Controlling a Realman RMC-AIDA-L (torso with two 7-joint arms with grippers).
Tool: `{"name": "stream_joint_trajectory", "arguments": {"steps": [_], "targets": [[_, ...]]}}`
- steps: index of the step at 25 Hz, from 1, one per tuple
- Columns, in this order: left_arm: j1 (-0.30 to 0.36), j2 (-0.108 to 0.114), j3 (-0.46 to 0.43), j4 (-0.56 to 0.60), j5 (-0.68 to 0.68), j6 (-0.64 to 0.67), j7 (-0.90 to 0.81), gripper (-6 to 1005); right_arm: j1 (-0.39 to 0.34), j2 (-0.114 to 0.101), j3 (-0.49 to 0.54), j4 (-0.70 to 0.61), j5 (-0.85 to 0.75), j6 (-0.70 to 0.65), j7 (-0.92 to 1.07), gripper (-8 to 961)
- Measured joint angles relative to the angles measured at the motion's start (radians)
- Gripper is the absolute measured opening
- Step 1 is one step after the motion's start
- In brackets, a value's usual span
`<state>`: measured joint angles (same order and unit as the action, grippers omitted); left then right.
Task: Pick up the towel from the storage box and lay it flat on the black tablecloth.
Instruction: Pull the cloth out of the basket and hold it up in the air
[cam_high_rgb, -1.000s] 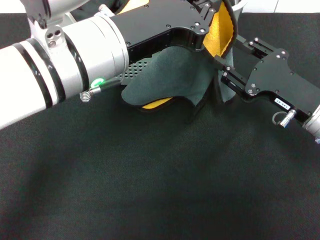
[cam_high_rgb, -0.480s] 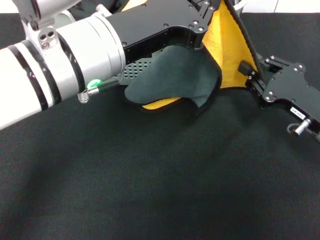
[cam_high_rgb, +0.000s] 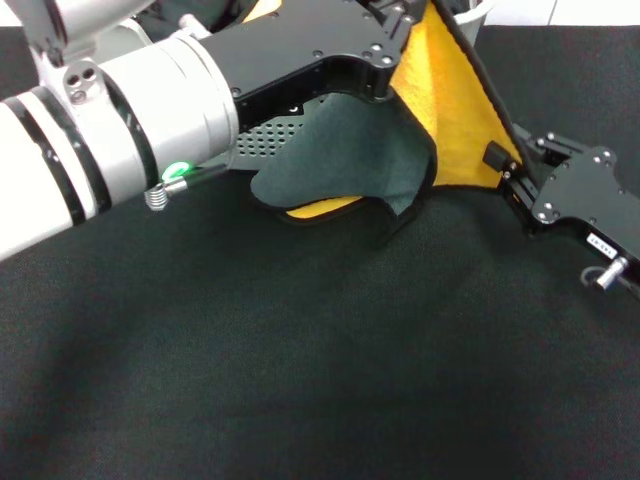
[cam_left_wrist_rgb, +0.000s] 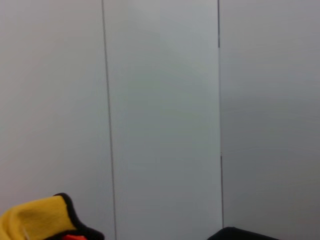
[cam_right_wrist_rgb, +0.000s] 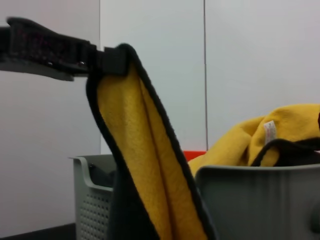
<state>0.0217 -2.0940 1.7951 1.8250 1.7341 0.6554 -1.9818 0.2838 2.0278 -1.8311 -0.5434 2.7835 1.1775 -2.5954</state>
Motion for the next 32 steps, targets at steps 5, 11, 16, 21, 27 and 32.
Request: {"name": "stream_joint_trajectory", "arguments": {"steps": [5,11,16,21,27,32], "targets": [[0.003,-0.001,-0.011,-0.005,-0.001,0.0,-0.001,18,-0.022,0.0,-0.003,0.028,-0.001,0.045,0.0,236],[-0.003,-0.001,-0.017,-0.013,-0.009,-0.001,-0.001,18,-0.031,0.0,0.005,0.052,-0.001,0.052,0.0,235],[-0.007,0.0,-0.025,-0.023,-0.025,0.002,0.002,19,-0.025,0.0,0.006,0.07,-0.001,0.052,-0.004,234],[-0.007,0.0,-0.027,-0.025,-0.025,0.003,0.002,19,-0.023,0.0,0.013,0.076,-0.001,0.052,-0.006,232],[-0.008,0.0,-0.03,-0.026,-0.025,0.0,0.003,18,-0.023,0.0,0.014,0.078,-0.001,0.051,-0.009,226],[-0.008,0.0,-0.031,-0.026,-0.025,-0.001,0.004,18,-0.022,0.0,0.012,0.078,-0.001,0.051,-0.022,221]]}}
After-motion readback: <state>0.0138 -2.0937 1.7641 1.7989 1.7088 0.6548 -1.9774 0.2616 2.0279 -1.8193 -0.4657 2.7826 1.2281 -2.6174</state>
